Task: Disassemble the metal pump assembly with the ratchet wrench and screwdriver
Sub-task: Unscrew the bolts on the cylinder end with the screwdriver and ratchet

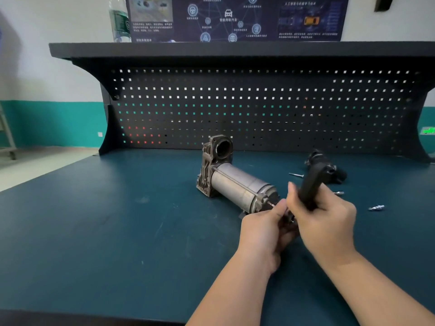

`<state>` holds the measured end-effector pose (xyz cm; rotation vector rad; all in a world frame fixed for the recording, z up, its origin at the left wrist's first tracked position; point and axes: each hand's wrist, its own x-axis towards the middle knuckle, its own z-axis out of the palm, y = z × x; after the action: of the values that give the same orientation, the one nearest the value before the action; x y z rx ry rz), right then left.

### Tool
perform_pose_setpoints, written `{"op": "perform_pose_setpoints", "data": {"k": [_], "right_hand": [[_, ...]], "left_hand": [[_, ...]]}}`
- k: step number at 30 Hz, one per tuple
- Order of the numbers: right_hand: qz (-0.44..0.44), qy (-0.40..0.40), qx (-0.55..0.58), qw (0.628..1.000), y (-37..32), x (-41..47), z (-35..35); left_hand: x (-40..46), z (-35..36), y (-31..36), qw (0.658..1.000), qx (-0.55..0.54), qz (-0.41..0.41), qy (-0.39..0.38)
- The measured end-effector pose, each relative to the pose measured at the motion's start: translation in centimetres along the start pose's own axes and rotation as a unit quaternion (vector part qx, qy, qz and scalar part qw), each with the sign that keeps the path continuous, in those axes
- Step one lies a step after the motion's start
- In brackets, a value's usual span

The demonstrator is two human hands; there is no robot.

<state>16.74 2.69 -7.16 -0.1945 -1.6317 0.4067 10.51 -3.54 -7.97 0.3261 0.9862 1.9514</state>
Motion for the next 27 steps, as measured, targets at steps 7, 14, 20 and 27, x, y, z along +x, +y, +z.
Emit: {"op": "perform_pose_setpoints", "data": {"k": [7, 14, 20, 27], "right_hand": [[0.374, 0.035, 0.091, 0.922, 2.2, 1.3, 0.1], [0.051, 0.015, -0.006, 0.999, 0.5, 0.7, -0.2], [0.346, 0.047, 0.106, 0.931, 1.5, 1.2, 0.5], [-0.156, 0.000, -0.045, 0.987, 0.2, 0.0, 0.2]], "left_hand": [[0.3, 0.0, 0.0, 0.999, 0.004, -0.010, 0.036], [0.1, 0.1, -0.1, 1.000, 0.007, 0.005, 0.008], [0.2, 0.0, 0.1, 1.000, -0.015, -0.012, 0.019], [0.0, 0.0, 0.0, 1.000, 0.003, 0.002, -0.001]]}}
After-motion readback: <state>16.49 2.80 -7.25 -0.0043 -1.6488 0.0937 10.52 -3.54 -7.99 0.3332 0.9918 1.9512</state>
